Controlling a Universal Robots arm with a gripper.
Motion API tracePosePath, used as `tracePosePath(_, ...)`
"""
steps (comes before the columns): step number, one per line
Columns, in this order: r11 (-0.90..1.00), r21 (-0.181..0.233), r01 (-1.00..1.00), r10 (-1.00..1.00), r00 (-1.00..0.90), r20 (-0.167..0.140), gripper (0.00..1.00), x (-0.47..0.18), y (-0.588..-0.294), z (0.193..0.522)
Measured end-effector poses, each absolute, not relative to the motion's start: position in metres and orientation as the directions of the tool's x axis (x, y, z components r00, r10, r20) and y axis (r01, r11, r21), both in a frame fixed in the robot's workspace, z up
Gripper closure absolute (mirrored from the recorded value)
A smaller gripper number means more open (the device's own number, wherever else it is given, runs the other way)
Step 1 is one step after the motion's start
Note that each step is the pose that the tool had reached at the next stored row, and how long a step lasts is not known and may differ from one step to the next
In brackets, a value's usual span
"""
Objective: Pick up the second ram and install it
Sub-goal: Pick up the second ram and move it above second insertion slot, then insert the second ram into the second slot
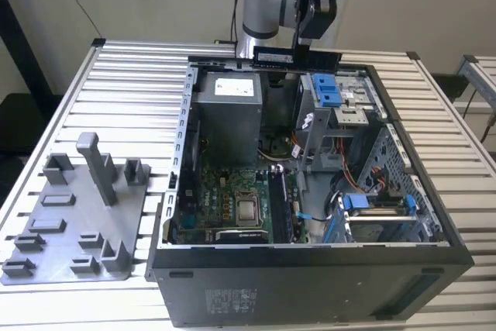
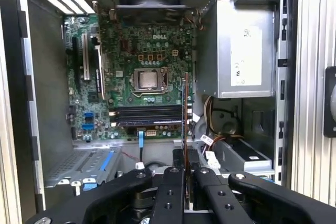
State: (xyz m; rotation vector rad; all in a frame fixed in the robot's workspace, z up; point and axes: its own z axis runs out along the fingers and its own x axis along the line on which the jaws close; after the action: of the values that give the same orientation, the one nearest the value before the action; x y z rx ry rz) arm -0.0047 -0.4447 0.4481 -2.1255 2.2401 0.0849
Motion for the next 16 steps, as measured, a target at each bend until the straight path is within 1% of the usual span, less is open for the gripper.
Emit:
tracePosePath(3, 0.052, 0.004, -0.999, -0.996, -0.052, -0.076, 0.86, -0.0046, -0.4401, 0.4482)
tracePosePath(16, 0.052, 0.004, -0.999, -0.996, -0.052, -0.075, 0.86, -0.0047, -0.4401, 0.4481)
